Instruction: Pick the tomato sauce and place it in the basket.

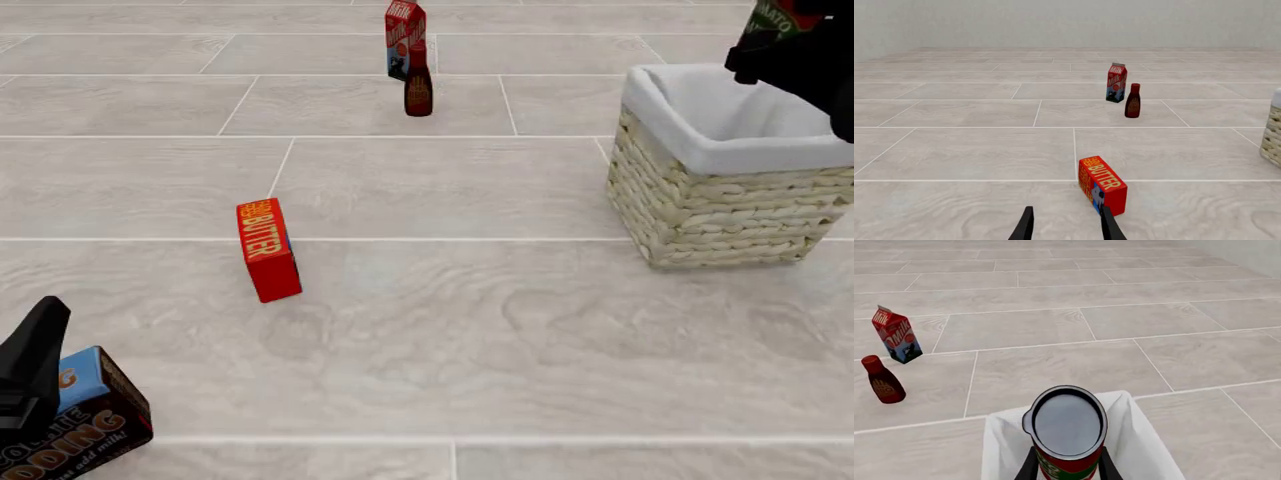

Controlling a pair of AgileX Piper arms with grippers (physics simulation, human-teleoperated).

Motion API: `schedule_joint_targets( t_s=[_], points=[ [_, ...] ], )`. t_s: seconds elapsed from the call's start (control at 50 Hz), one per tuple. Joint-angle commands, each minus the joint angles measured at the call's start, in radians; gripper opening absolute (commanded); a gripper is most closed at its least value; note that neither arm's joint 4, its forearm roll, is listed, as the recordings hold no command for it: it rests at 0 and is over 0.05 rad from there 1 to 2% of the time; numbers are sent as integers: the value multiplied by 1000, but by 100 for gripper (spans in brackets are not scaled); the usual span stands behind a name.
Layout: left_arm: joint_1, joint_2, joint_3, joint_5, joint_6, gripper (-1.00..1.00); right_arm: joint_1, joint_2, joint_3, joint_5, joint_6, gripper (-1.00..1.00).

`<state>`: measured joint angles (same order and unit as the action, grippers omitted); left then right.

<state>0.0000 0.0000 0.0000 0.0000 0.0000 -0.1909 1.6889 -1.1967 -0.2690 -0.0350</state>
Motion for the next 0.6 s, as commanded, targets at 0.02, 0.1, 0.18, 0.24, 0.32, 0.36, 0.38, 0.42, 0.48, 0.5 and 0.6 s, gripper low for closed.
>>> schedule_joint_targets(
  t_s=[0.02, 0.1, 0.18, 0.24, 0.32, 0.36, 0.38, 0.42, 0.48, 0.5, 0.6],
  points=[
    [0, 0, 0, 0, 0, 100, -12, 41, -44, 7, 11, -100],
    [0, 0, 0, 0, 0, 100, -12, 66, -63, 7, 8, -100],
    [0, 0, 0, 0, 0, 100, -8, 77, -76, 12, 8, -100],
    [0, 0, 0, 0, 0, 100, -4, 92, -95, 20, 3, -100],
    [0, 0, 0, 0, 0, 100, -4, 101, -104, 25, 1, -100],
    [0, 0, 0, 0, 0, 100, -4, 108, -110, 28, 1, -100],
    [0, 0, 0, 0, 0, 100, -3, 110, -111, 29, -1, -100],
    [0, 0, 0, 0, 0, 100, -5, 115, -115, 30, -3, -100],
    [0, 0, 0, 0, 0, 100, -8, 121, -126, 40, -2, -100],
    [0, 0, 0, 0, 0, 100, -8, 127, -131, 45, -2, -100],
    [0, 0, 0, 0, 0, 100, -4, 141, -140, 59, -10, -100]
  ],
)
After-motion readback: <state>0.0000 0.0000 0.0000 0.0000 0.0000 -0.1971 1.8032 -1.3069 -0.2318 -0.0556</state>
